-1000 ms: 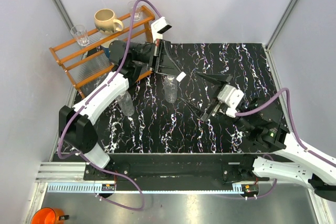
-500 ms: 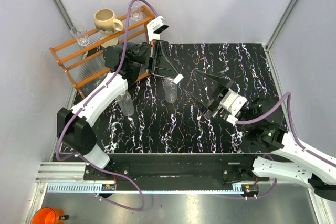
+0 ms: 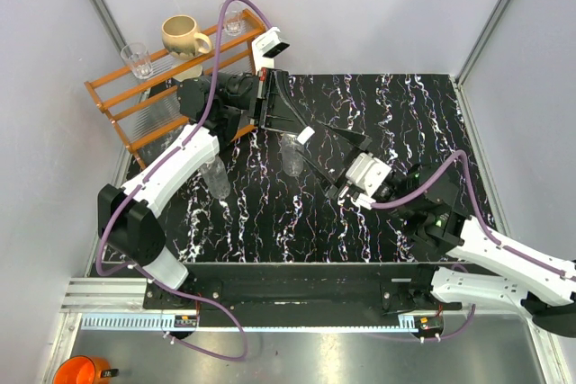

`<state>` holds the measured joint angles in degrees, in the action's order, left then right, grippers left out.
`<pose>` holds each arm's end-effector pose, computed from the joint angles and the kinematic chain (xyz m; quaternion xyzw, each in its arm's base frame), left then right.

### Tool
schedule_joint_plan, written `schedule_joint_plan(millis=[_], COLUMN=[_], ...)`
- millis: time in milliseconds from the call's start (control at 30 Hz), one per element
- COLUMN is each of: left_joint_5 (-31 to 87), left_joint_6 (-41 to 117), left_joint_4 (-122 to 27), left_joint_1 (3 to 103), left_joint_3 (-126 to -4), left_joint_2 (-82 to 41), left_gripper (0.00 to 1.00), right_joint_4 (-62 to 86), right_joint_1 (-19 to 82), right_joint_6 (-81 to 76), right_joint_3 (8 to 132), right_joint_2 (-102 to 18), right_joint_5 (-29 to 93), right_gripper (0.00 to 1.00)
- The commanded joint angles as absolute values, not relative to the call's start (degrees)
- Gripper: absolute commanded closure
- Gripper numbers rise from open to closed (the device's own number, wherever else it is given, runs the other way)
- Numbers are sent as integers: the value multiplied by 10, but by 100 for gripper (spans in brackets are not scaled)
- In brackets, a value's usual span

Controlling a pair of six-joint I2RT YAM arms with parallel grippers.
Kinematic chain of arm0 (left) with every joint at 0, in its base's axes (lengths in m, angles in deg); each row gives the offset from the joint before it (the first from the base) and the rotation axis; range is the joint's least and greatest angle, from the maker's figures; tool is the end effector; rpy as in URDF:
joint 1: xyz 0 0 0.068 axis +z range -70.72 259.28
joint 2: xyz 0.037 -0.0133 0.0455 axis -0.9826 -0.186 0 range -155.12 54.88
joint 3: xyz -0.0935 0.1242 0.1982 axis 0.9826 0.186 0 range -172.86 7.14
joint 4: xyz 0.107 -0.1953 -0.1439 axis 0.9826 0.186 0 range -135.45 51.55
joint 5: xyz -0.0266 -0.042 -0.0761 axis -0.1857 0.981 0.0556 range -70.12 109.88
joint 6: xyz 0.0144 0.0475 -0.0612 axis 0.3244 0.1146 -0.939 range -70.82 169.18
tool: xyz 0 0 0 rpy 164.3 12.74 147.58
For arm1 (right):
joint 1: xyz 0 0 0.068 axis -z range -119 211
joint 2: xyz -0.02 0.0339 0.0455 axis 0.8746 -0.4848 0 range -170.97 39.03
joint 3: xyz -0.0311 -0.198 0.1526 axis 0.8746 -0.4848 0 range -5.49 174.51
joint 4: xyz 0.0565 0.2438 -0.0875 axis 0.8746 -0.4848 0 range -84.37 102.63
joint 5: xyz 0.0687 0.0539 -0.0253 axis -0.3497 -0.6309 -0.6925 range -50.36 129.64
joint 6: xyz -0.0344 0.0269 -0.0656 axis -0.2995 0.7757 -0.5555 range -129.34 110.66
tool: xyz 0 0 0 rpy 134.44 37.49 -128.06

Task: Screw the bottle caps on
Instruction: Pick up the bottle cap from the center of the board.

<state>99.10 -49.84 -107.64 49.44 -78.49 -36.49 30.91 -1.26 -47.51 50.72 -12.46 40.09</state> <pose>0.2508 -0.2205 0.4627 0.3763 0.5296 -0.7448 0.1523 0.1134 0.2144 0.4388 -0.4220 0.3557 0.1719 0.8160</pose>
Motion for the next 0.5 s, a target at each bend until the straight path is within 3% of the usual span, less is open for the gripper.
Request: schedule_joint_plan(millis=[0, 467], left_joint_5=[980, 971], left_joint_6=[-500, -509], left_joint_4=[-1101, -1110], left_joint_1=[494, 494], left_joint_3=[-786, -784], left_joint_2=[-363, -360], left_gripper=[100, 100], right_joint_4=[376, 449], right_joint_1=[-20, -58], right_joint_6=[-479, -503], right_joint_3=[508, 482], right_joint_2=[-127, -147], right_joint_5=[417, 475], right_gripper=[34, 44])
